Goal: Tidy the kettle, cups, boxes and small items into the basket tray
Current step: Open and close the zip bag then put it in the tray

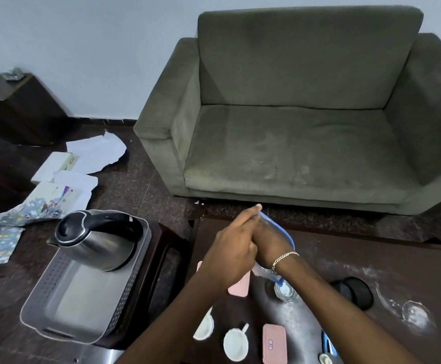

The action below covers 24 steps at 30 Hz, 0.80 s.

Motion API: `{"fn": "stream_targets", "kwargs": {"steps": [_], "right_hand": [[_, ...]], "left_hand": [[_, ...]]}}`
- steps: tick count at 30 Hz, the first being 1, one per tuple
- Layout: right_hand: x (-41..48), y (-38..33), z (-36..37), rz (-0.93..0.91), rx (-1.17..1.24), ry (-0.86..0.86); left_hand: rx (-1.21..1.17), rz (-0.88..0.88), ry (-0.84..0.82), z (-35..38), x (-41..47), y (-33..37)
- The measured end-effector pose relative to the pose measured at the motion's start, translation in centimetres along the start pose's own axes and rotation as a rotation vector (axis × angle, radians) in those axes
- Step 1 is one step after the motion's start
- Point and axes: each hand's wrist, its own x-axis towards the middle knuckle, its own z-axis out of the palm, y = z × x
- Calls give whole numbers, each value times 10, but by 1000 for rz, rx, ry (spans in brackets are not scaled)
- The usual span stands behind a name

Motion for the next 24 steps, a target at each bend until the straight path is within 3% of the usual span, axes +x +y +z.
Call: {"fn": "stream_targets", "kwargs": {"steps": [1, 5, 9, 14, 19, 24], "right_hand": [[-6, 2, -16, -6, 176, -33], [-17, -2, -8, -77, 232, 209], [-14, 12, -9, -10, 588, 412], [-22, 29, -26, 97, 746, 336], [-31, 54, -59, 171, 643, 205], [-44, 87, -87, 161, 674, 187]], "left_hand": [[26, -30, 10, -2, 3, -6], [57, -120, 12, -10, 5, -29], [-1, -157, 31, -17, 3, -39], [17, -155, 12, -15, 6, -45], [68, -164, -25, -13, 11, -49], [74, -172, -22, -17, 18, -50]]}}
